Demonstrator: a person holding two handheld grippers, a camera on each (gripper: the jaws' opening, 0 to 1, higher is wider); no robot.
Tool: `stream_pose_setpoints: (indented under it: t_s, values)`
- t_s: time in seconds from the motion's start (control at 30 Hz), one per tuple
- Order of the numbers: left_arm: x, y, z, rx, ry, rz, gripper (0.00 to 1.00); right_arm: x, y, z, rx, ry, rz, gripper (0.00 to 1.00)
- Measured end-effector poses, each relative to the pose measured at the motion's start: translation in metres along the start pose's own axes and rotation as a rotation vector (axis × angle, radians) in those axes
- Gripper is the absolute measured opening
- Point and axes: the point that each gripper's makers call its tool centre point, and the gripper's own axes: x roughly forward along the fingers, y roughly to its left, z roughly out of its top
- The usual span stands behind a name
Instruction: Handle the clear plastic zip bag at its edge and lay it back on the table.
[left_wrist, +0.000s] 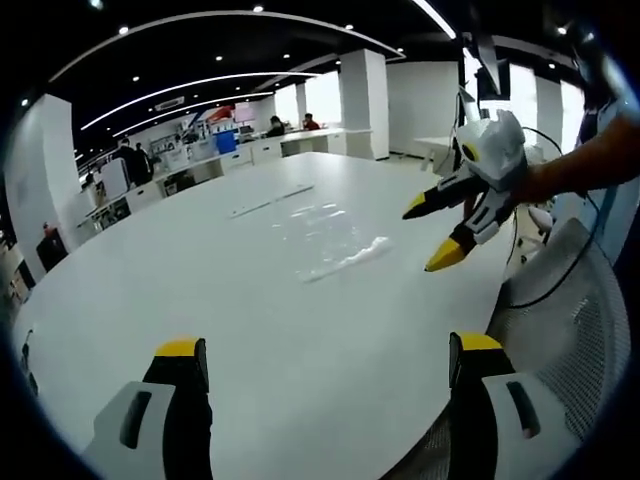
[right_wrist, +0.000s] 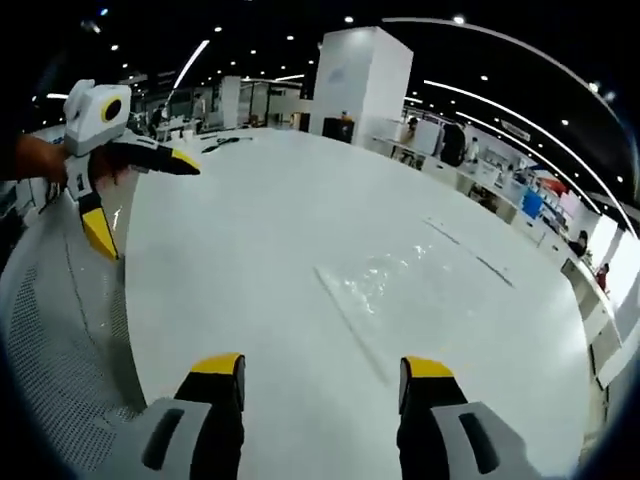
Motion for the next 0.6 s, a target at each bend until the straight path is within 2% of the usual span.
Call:
stream_pose_setpoints:
  t_s: [0.23,0.37,0.6]
  values:
    - [0.001,-0.005,-0.002,0.006,0.013,-0.009,0.99,0.008,0.001,-0.005,-0.021,0.024,0.012,0.6]
    - [0.002,-0.004,-0.003,0.004,0.017,-0.012,0.99,0.012,-0.003,-0.007,-0.024,0.022,0.004,0.54]
    - [0.002,-0.003,-0.002,-0.003,0.019,-0.011,0.99,0.022,-0.006,-0.019,-0.051,0.065,0.013,0.48]
